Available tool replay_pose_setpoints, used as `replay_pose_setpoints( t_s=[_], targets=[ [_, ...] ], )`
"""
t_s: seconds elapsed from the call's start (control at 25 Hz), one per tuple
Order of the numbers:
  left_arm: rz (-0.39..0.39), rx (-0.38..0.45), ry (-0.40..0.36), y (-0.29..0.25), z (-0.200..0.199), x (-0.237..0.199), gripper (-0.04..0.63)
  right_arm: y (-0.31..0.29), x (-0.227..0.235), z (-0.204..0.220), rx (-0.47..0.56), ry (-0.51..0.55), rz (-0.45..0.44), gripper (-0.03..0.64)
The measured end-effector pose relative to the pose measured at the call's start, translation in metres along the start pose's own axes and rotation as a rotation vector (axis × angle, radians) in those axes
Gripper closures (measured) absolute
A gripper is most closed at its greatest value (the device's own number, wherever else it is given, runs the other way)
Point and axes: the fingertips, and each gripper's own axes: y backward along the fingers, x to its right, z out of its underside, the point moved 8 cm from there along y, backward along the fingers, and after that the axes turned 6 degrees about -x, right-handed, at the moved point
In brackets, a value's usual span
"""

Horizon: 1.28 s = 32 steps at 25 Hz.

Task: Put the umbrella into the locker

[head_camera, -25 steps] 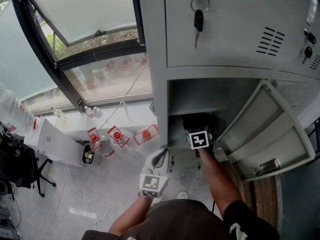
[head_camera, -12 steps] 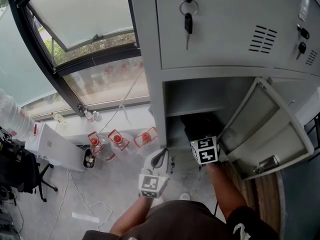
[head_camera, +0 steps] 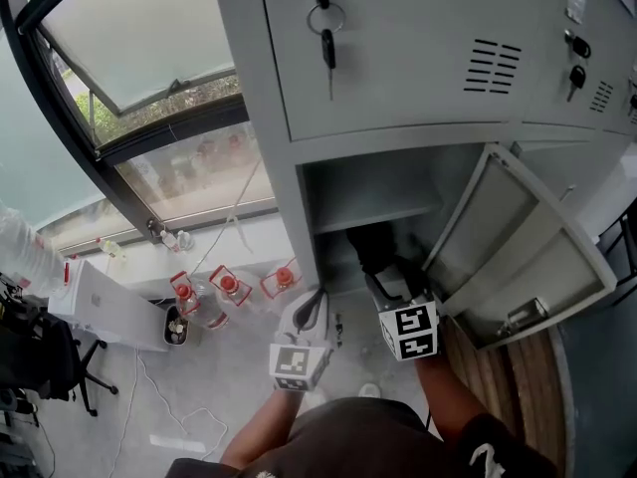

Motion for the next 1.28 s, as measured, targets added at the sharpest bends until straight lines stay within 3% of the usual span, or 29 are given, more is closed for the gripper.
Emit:
replay_pose_setpoints(
  t_s=[0.68,1.28],
  targets=[
    [0.024,0.003,-0.002,0.002,-0.011,0.011,0.591,0.027,-0.005,0.001,0.07,-0.011,0.052,0.612],
    [0.034,-0.019,-0.025,-0.002,-0.007,0.01,0.591,0.023,-0.006,0.012,0.052,-0.039,0.053,0.613]
  ],
)
